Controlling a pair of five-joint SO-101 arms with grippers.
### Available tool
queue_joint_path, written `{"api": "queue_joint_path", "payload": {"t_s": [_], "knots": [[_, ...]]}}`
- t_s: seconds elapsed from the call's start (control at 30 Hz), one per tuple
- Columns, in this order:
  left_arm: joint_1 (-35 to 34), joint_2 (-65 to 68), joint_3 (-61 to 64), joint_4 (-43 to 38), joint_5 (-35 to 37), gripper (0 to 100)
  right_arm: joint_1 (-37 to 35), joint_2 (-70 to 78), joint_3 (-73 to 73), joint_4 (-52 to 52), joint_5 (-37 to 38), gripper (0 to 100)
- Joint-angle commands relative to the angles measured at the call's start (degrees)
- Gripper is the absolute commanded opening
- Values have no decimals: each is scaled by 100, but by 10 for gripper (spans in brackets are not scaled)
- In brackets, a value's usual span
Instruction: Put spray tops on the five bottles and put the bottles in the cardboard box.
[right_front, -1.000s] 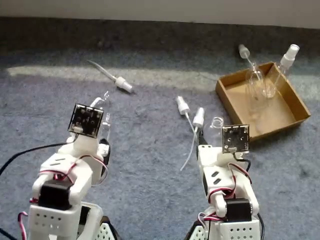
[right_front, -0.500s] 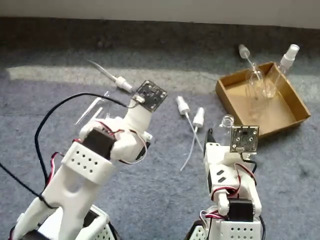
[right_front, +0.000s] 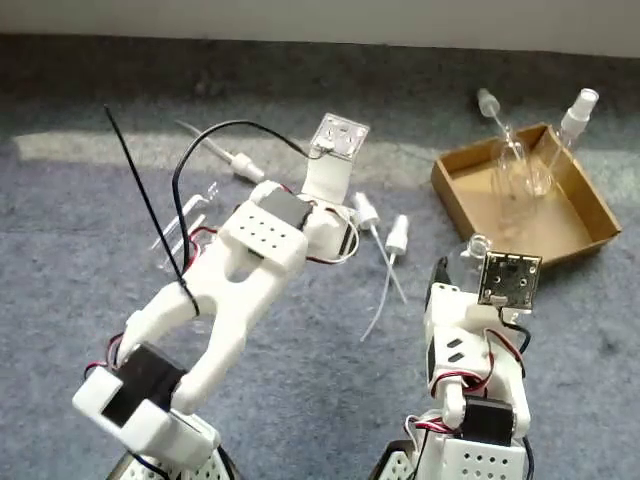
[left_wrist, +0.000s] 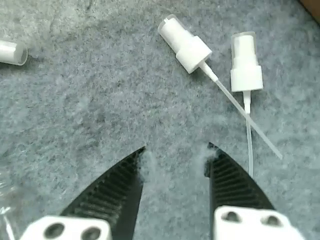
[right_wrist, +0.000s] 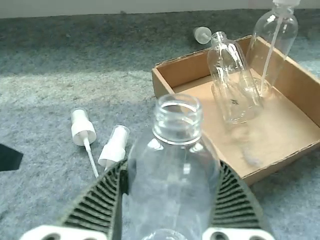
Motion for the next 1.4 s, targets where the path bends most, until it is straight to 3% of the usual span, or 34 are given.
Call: {"api": "queue_joint_path", "payload": {"t_s": [0.0,0.17,0.53,0.9,1.07,1.17,1.37], "knots": [[101,760,-866,-545,809,165,66,-75,-48,-163,-53,113],[101,1587,-1516,-1090,1644,165,66,-75,-40,-163,-53,113],[66,3310,-3160,-1125,2637,165,66,-75,303,-163,-53,112],[57,3890,-3626,-993,2831,153,66,-75,303,-163,-53,112],[48,3890,-3626,-985,2813,1,66,-75,303,-163,-53,112],[48,3890,-3591,-985,2804,43,66,-75,303,-163,-53,112],[22,3820,-3855,-484,2787,5,57,-75,295,-171,-53,112]]}}
